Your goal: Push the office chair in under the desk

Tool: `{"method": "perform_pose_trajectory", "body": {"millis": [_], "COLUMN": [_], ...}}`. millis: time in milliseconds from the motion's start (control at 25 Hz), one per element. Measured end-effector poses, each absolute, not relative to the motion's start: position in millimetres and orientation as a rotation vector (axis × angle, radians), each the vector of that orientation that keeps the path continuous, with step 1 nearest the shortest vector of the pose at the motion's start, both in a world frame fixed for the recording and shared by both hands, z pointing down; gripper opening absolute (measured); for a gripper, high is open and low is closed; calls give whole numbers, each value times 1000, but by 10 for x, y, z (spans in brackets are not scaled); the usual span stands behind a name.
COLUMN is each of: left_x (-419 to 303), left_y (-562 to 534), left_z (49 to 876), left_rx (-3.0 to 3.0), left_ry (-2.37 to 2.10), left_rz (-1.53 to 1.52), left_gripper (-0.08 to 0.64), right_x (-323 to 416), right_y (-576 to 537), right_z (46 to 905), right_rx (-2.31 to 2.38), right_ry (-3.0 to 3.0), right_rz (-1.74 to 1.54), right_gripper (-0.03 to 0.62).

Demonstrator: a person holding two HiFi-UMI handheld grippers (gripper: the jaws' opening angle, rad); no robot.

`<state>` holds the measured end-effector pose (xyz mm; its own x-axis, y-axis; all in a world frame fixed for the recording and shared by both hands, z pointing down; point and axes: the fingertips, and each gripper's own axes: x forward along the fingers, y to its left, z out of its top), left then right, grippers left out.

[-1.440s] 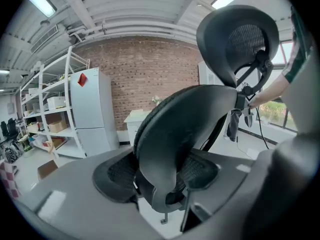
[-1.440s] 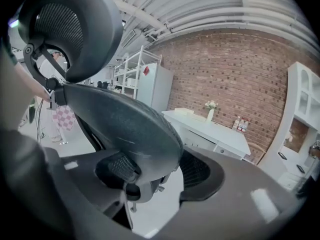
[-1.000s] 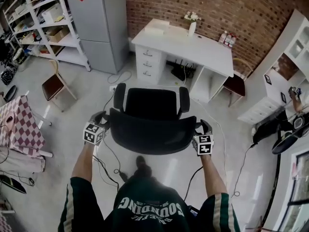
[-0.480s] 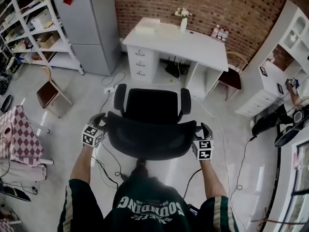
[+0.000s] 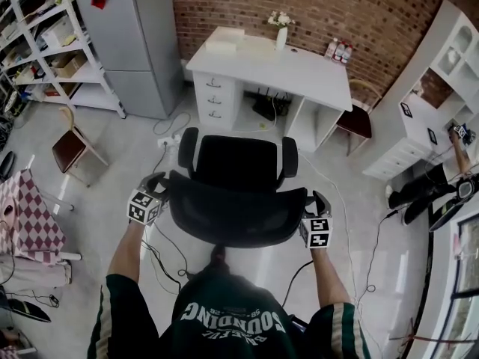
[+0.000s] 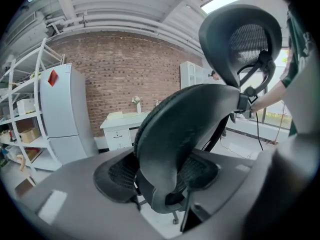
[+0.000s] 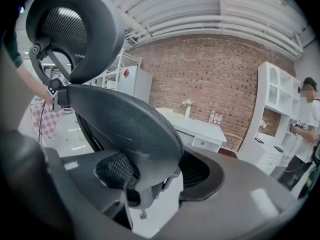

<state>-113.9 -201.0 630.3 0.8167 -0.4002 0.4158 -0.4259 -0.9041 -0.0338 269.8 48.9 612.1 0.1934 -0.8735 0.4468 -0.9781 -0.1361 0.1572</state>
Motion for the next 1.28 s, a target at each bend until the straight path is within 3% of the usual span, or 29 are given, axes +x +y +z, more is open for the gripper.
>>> {"method": "perform_pose_trajectory", "body": {"millis": [1280], "left_x": [-306], "left_y": [-3434], "left_z": [6313], "left_rx": [2957], "left_ry": [-529], "left_rz": [717], "left_gripper": [238], "right_x": [3266], "right_y": [-498], "right_z": [6203], "right_rx": [2185], "right_ry": [-1598], "right_rz": [416], "right_gripper": [258]}}
